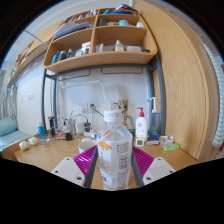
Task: Pour water
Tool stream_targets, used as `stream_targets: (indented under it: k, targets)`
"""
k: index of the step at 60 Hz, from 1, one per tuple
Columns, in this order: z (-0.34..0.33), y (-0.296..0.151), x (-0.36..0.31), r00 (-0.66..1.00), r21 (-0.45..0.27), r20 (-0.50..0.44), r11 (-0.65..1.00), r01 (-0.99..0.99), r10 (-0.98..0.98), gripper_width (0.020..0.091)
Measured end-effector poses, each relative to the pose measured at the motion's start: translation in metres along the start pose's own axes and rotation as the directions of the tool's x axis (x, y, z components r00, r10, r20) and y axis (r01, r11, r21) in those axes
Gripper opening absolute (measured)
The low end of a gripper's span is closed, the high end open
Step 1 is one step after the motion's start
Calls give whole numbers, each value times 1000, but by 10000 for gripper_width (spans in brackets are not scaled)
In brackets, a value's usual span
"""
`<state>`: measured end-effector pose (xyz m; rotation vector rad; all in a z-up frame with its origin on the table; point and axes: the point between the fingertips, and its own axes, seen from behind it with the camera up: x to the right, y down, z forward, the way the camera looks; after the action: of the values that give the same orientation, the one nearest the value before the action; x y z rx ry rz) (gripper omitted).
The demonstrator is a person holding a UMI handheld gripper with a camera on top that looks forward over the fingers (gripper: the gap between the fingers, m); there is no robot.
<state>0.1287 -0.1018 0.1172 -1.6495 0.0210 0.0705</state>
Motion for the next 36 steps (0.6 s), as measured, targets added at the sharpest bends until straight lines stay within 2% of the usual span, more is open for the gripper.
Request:
stream_targets:
  k: [12,19,20,27,36]
  targets:
    - [6,3,5,998,24,-45,999,39,-38,511]
    - [7,1,3,998,43,-36,998,49,-48,425]
    - [8,1,4,998,46,-35,998,47,-46,396]
    - [8,1,6,998,59,-40,997,47,-44,369]
    - [8,-1,5,998,68,-42,996,56,-53,369]
